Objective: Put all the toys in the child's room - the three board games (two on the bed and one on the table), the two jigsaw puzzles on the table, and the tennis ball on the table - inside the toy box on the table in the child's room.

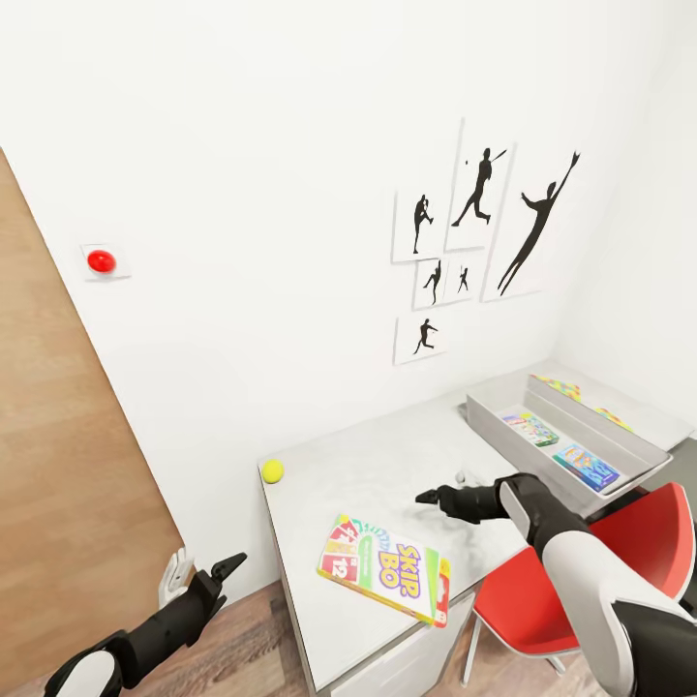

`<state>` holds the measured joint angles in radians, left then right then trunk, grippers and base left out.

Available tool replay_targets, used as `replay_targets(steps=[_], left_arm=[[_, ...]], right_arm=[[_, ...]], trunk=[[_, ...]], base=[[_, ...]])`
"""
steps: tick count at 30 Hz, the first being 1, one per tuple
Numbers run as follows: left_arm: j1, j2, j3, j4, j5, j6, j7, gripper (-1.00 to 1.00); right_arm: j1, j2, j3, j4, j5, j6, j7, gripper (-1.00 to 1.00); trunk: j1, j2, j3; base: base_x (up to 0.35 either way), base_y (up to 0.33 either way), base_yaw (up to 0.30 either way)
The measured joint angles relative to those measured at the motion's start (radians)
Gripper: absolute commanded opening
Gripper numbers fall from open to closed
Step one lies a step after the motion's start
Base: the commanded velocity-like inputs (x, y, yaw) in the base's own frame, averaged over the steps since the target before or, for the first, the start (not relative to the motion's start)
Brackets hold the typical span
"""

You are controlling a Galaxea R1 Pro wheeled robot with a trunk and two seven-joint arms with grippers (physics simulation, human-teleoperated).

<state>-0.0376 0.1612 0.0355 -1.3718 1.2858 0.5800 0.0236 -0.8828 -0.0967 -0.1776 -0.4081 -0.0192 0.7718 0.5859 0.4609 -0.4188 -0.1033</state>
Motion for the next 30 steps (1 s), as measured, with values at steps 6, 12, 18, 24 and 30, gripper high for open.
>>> replay_targets(steps=[6, 12, 18, 24, 30], left_arm=[[0.000, 0.001, 0.000, 0.001, 0.000, 0.000, 0.000, 1.00], [0.000, 0.001, 0.000, 0.001, 0.000, 0.000, 0.000, 1.00], [0.001, 0.001, -0.001, 0.001, -0.001, 0.000, 0.000, 1.00], [0.000, 0.000, -0.001, 0.001, -0.001, 0.000, 0.000, 1.00], [0.000, 0.000, -0.001, 0.001, -0.001, 0.000, 0.000, 1.00]], right_arm=[[0.004, -0.003, 0.001, 0.010, 0.003, -0.034, -0.002, 1.00], [0.007, -0.006, 0.002, 0.015, 0.004, -0.048, -0.002, 1.00], [0.011, -0.007, 0.002, 0.018, 0.005, -0.054, -0.001, 1.00], [0.012, -0.008, 0.002, 0.019, 0.004, -0.057, 0.000, 1.00], [0.013, -0.007, 0.003, 0.020, 0.004, -0.058, 0.000, 1.00]], trunk=[[0.000, 0.000, 0.000], [0.000, 0.000, 0.000], [0.000, 0.000, 0.000], [0.000, 0.000, 0.000], [0.000, 0.000, 0.000]], base=[[0.000, 0.000, 0.000], [0.000, 0.000, 0.000], [0.000, 0.000, 0.000], [0.000, 0.000, 0.000], [0.000, 0.000, 0.000]])
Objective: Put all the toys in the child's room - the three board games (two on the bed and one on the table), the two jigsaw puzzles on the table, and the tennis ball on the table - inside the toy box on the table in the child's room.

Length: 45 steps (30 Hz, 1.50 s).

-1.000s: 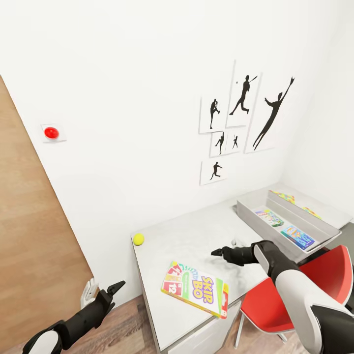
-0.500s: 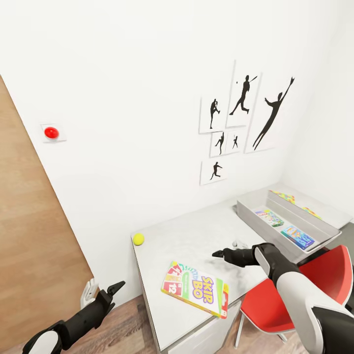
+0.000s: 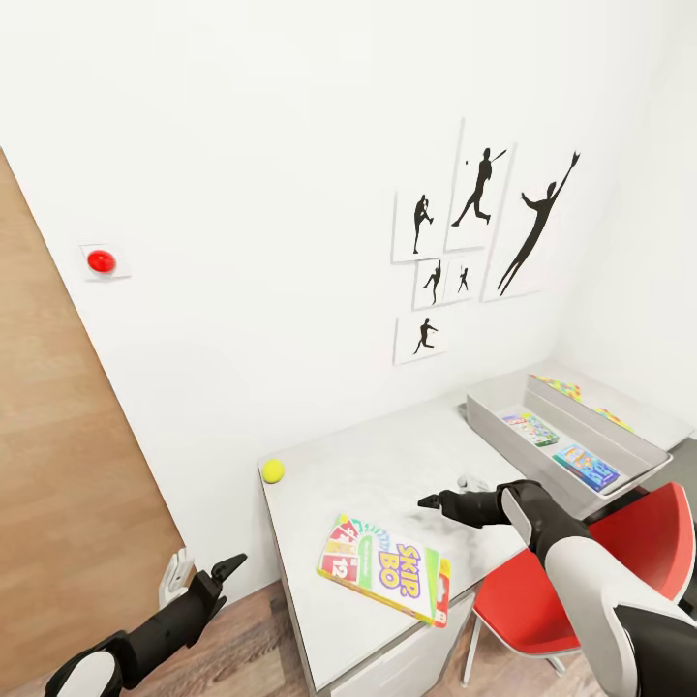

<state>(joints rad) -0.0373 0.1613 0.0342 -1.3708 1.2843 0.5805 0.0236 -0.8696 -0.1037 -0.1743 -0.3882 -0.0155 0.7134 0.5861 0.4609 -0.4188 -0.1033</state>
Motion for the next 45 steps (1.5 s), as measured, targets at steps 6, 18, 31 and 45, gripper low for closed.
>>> replay_targets(steps=[6, 18, 31, 45], left_arm=[[0.000, 0.000, 0.000, 0.000, 0.000, 0.000, 0.000, 1.00], [0.000, 0.000, 0.000, 0.000, 0.000, 0.000, 0.000, 1.00], [0.000, 0.001, 0.000, 0.000, -0.002, 0.000, 0.000, 1.00], [0.001, -0.001, -0.005, 0.001, -0.031, -0.006, 0.001, 1.00]], right_arm=[[0.000, 0.001, 0.001, 0.000, -0.001, 0.000, 0.000, 1.00], [0.001, 0.010, 0.004, 0.023, -0.001, -0.002, 0.000, 1.00], [0.001, 0.015, 0.005, 0.039, -0.002, 0.000, 0.000, 1.00], [0.001, 0.014, 0.003, 0.042, -0.005, 0.004, 0.001, 1.00]], trunk=[[0.000, 0.000, 0.000], [0.000, 0.000, 0.000], [0.000, 0.000, 0.002], [0.000, 0.000, 0.010]], base=[[0.000, 0.000, 0.000], [0.000, 0.000, 0.000], [0.000, 0.000, 0.033], [0.000, 0.000, 0.113]])
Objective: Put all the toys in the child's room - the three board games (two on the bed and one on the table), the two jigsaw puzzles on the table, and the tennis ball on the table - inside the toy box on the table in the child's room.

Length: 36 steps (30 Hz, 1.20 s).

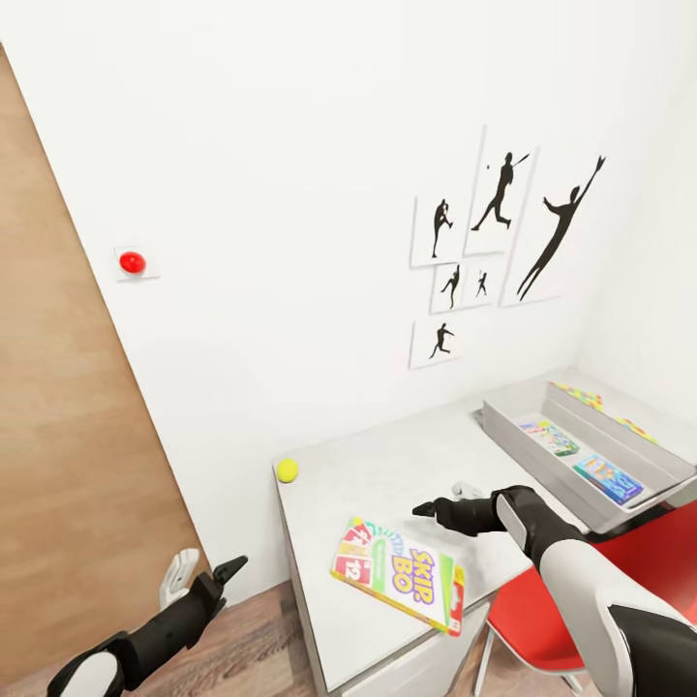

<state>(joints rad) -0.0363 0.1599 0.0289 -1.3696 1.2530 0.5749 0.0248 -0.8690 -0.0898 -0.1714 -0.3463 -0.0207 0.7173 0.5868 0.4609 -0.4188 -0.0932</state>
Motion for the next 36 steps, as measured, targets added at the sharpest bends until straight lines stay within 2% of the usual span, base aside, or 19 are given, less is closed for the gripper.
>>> replay_targets(steps=[6, 11, 23, 36], left_arm=[[0.000, -0.002, -0.002, 0.000, -0.039, -0.015, -0.001, 1.00], [0.000, -0.002, -0.003, 0.003, -0.051, -0.021, -0.002, 1.00], [0.000, -0.003, -0.004, 0.008, -0.060, -0.025, -0.002, 1.00], [0.000, -0.003, -0.004, 0.009, -0.062, -0.027, -0.003, 1.00]], right_arm=[[0.000, -0.002, -0.001, 0.000, -0.001, 0.001, 0.000, 1.00], [0.000, -0.003, -0.002, 0.000, -0.002, 0.002, 0.000, 1.00], [0.000, 0.000, -0.001, 0.002, -0.002, 0.003, -0.001, 1.00], [0.000, -0.001, -0.006, 0.048, -0.006, -0.002, -0.006, 1.00]], trunk=[[0.000, 0.000, 0.001], [0.000, 0.000, 0.002], [0.000, 0.000, 0.002], [0.000, 0.000, 0.002]], base=[[0.000, 0.000, 0.032], [-0.039, 0.000, 0.015], [-0.067, 0.000, 0.005], [-0.012, 0.000, 0.001]])
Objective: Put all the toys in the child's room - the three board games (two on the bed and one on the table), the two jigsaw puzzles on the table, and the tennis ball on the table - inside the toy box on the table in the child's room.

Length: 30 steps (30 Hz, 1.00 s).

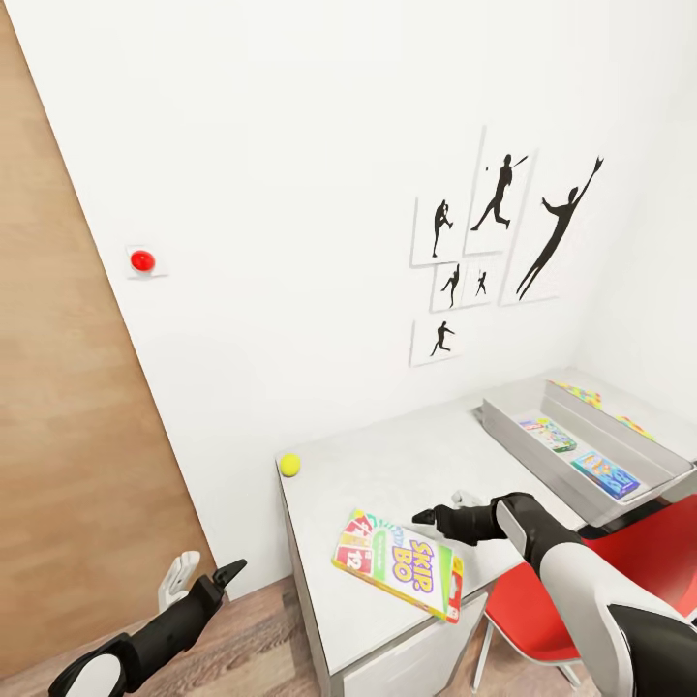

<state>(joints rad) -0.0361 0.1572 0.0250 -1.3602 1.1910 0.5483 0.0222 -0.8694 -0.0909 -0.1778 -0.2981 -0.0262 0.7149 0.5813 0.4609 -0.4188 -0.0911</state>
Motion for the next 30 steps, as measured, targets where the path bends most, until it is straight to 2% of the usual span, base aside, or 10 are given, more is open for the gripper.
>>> replay_targets(steps=[14, 30], left_arm=[[0.000, 0.000, 0.000, 0.000, -0.001, -0.001, 0.000, 1.00], [0.000, -0.001, 0.000, 0.001, -0.001, -0.002, 0.001, 1.00]], right_arm=[[0.001, 0.003, -0.001, 0.060, 0.000, -0.003, -0.004, 1.00], [0.000, -0.001, -0.004, 0.073, -0.002, -0.003, -0.004, 1.00]], trunk=[[0.000, 0.000, 0.000], [0.000, 0.000, 0.000]], base=[[-0.001, 0.000, 0.000], [0.000, 0.000, 0.000]])
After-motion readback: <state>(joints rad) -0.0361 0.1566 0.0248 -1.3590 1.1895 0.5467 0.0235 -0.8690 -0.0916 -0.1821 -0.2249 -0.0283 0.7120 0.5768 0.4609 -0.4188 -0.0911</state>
